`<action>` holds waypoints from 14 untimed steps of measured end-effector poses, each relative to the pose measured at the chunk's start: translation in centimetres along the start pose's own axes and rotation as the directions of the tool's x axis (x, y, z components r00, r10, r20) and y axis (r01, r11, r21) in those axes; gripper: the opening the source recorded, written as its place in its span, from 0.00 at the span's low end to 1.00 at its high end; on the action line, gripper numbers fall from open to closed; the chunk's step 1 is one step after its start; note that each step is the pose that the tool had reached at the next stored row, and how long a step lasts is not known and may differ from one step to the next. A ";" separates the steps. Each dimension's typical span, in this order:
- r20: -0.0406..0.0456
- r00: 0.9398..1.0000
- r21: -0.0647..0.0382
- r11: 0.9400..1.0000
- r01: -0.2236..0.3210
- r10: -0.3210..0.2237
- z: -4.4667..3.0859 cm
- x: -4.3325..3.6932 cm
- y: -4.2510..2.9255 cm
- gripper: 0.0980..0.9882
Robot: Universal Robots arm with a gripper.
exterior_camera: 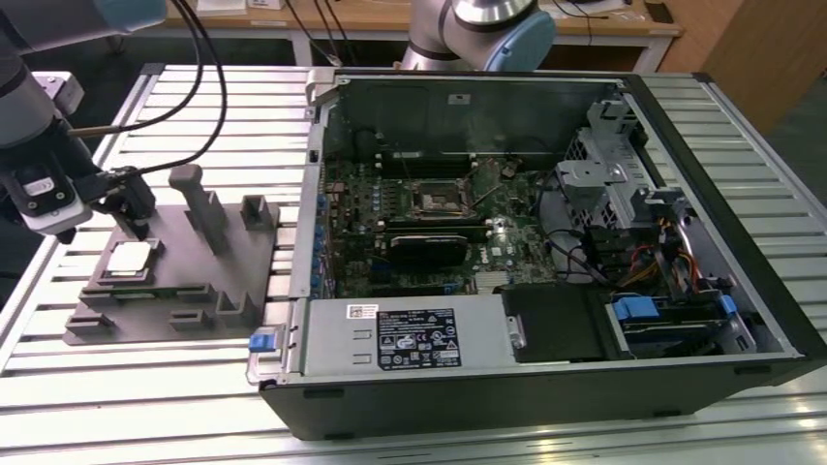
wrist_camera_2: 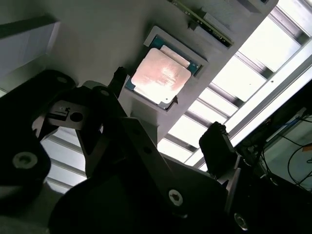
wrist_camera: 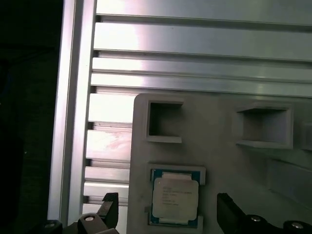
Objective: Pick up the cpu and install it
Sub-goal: 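Pick up the cpu and move it towards the insertion slot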
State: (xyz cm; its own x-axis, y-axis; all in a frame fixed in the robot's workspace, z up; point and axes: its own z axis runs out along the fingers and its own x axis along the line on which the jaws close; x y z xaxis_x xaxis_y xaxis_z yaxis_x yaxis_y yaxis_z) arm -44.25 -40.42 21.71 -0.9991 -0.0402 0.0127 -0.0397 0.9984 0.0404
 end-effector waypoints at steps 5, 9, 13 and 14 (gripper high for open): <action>0.000 1.000 -0.001 1.000 -0.001 0.001 0.57 -0.07 -0.26 0.88; 0.001 1.000 0.000 1.000 -0.014 0.014 0.96 -0.10 -0.30 0.88; 0.002 0.999 0.001 0.999 -0.032 0.032 1.41 -0.12 -0.32 0.88; 0.002 0.999 0.001 0.999 -0.035 0.035 1.54 -0.12 -0.32 0.88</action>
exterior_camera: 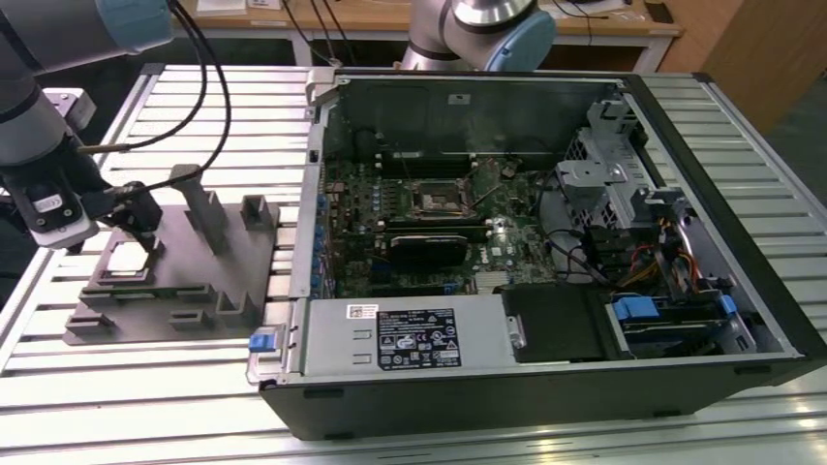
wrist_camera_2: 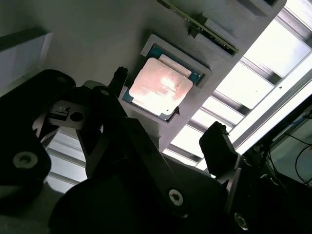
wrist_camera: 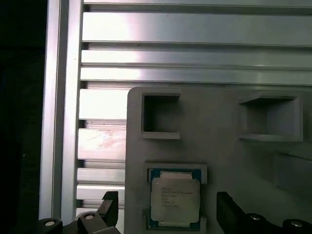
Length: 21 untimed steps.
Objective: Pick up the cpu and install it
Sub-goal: 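Pick up the cpu and move it towards the insertion slot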
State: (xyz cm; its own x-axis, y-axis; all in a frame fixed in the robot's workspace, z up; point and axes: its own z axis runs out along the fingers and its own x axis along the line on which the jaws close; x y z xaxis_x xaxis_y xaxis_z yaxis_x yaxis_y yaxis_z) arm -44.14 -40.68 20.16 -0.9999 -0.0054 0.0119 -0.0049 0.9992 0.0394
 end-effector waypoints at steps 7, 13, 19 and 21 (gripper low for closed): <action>0.001 1.000 0.000 1.000 -0.006 0.006 0.91 -0.09 -0.06 0.88; 0.001 1.000 0.000 1.000 -0.009 0.009 1.56 -0.25 -0.13 0.88; 0.001 1.000 0.001 1.000 -0.016 0.016 1.85 -0.41 -0.15 0.86; 0.001 1.000 0.002 1.000 -0.018 0.018 1.89 -0.43 -0.16 0.78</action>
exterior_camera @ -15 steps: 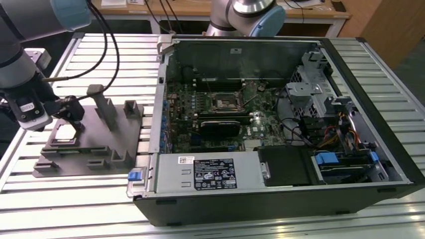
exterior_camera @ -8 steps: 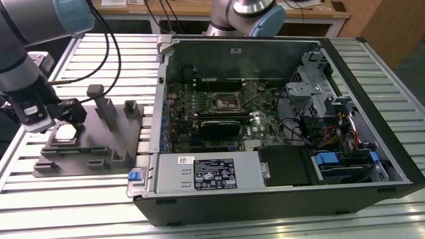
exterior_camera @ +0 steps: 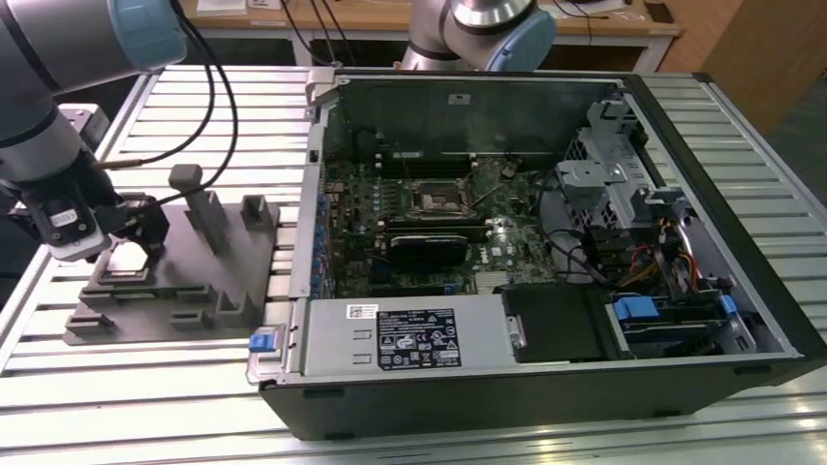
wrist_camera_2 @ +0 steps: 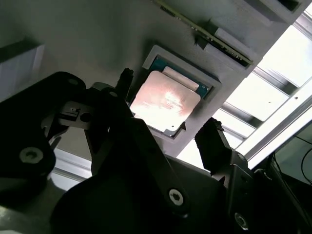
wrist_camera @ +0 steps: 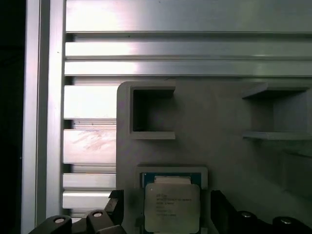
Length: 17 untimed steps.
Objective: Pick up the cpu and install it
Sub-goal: 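Pick up the cpu and move it towards the insertion slot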
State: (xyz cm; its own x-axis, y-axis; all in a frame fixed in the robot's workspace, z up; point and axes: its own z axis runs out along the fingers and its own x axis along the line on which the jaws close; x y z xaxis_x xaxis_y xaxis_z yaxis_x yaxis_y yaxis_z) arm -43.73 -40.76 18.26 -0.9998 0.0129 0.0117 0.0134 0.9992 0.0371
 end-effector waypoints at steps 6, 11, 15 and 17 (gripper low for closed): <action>0.000 1.000 0.004 1.000 -0.002 0.002 0.04 -0.17 -0.02 0.69; 0.006 1.000 0.004 1.000 0.001 -0.001 -0.02 -0.17 -0.04 0.69; 0.007 1.000 0.004 1.000 0.007 -0.007 -0.03 -0.17 -0.06 0.69; 0.007 1.000 0.004 1.000 0.008 -0.008 -0.03 -0.17 -0.08 0.69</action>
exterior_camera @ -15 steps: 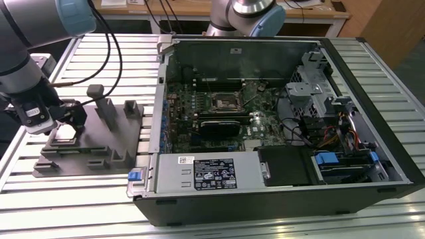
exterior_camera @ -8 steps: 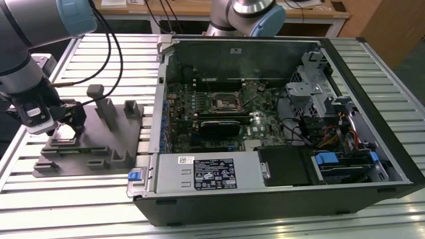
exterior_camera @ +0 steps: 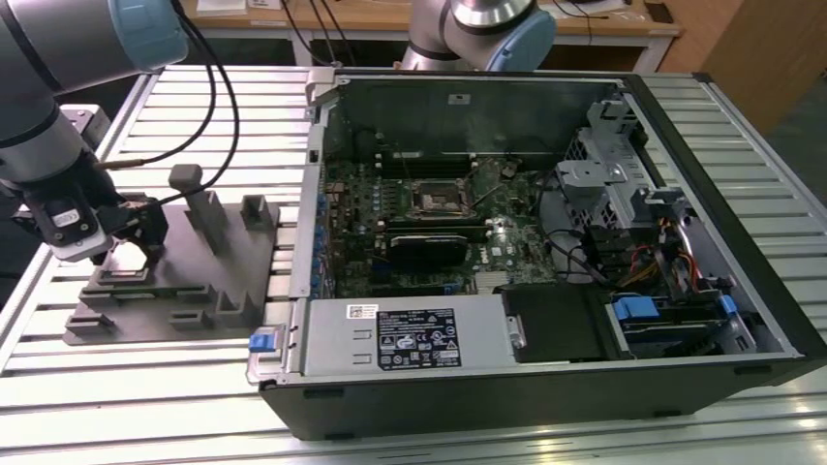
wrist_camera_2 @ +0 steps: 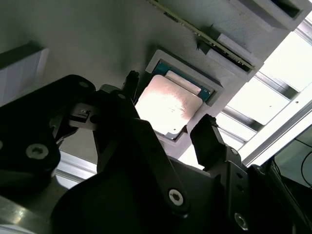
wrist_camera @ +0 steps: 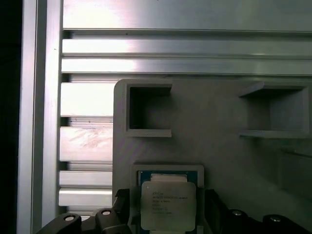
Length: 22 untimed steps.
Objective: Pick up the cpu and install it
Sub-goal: 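Pick up the cpu and move it towards the insertion slot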
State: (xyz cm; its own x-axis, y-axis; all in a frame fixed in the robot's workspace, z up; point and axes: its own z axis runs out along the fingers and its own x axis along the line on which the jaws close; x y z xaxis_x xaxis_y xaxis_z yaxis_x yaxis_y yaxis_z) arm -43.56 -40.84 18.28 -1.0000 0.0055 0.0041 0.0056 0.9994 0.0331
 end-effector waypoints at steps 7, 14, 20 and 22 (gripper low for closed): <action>-0.001 1.000 0.000 1.000 0.015 -0.015 0.00 0.00 -0.01 0.69; -0.001 0.999 0.000 0.999 0.037 -0.037 0.02 -0.13 -0.01 0.60; 0.003 0.999 0.000 0.999 0.038 -0.038 -0.16 -0.02 -0.01 0.60; 0.004 0.999 0.000 0.999 0.038 -0.038 -0.15 -0.02 0.00 0.60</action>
State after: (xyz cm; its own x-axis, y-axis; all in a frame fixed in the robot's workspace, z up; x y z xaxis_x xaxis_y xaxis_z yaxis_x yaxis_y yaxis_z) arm -43.54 -40.85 18.44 -0.9995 -0.0324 -0.0008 -0.0324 0.9989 0.0332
